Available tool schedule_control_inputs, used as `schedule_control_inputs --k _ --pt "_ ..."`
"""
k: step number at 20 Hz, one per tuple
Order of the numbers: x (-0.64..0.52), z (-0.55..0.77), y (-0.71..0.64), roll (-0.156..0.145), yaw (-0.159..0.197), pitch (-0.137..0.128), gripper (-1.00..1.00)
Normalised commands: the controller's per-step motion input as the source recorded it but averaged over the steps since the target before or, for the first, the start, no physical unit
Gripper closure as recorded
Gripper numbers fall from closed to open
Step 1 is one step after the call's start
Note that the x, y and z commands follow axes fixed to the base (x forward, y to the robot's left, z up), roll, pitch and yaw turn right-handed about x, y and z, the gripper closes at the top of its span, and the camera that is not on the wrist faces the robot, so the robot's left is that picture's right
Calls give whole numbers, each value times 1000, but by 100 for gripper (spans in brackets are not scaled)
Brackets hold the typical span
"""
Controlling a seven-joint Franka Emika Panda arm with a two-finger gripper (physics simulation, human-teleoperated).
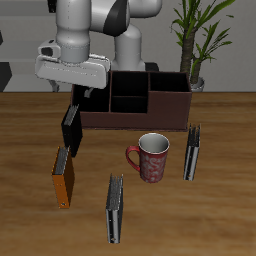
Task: Place the black book into the back desk caddy's right compartment
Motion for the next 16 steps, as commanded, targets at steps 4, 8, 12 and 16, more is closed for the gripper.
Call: schedule_control_inputs --k 4,8,12,16 --pt "-98 -409 -308 -27 7 -5 -100" --pt "-86 -394 -165 -26 -18 -3 -100" --pt "-105 -300 -63 7 3 1 -100" --pt "-53 -297 81 4 9 21 -100"
